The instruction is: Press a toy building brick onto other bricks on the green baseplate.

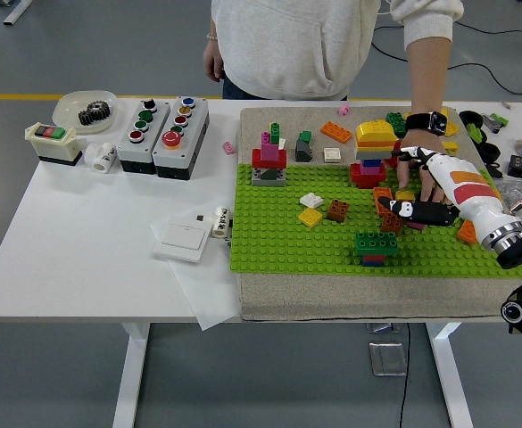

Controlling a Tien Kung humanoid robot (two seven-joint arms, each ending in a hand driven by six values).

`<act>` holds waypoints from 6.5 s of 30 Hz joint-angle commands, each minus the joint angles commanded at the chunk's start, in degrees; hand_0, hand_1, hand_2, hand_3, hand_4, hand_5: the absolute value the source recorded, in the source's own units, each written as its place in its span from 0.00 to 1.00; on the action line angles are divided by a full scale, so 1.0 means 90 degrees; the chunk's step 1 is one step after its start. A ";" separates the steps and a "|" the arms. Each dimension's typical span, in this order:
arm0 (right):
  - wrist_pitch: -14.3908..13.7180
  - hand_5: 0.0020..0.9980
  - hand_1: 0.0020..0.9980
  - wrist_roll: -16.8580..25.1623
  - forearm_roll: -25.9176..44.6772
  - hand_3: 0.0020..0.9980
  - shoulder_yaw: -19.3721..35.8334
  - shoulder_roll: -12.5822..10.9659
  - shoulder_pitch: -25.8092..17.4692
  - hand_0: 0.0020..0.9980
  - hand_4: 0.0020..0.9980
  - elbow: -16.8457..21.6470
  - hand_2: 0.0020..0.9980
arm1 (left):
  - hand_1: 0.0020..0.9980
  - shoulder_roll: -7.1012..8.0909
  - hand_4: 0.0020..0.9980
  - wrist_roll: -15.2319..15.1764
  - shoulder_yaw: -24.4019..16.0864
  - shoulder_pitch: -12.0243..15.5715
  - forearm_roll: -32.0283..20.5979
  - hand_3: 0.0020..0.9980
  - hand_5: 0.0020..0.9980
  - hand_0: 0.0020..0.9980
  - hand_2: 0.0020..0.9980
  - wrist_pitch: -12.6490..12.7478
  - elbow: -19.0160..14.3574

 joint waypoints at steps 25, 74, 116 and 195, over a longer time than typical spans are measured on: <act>-0.0056 0.48 0.74 0.0336 -0.0375 0.87 0.0180 0.0063 0.0175 0.73 0.92 -0.1141 0.79 | 0.60 -0.0023 0.83 -0.0033 0.0015 0.0059 -0.0094 0.79 0.83 0.49 0.76 0.0023 0.0007; 0.0130 0.41 0.71 0.0553 -0.0908 0.87 0.1106 -0.0064 0.0056 0.71 0.97 -0.1742 0.78 | 0.60 0.0009 0.83 -0.0139 0.0208 0.0063 -0.0324 0.79 0.83 0.49 0.76 0.0046 -0.0005; 0.1196 0.35 0.55 -0.0163 -0.2134 0.58 -0.1146 0.0576 0.1431 0.48 0.93 -0.2085 0.57 | 0.60 0.0056 0.83 -0.0102 0.0191 0.0083 -0.0244 0.79 0.83 0.49 0.76 0.0030 -0.0025; 0.1476 0.47 0.43 0.0160 -0.2752 0.51 -0.1553 0.1053 0.1764 0.33 0.74 -0.3484 0.49 | 0.59 0.0059 0.84 -0.0118 0.0256 -0.0109 -0.0218 0.79 0.82 0.48 0.75 0.0047 -0.0040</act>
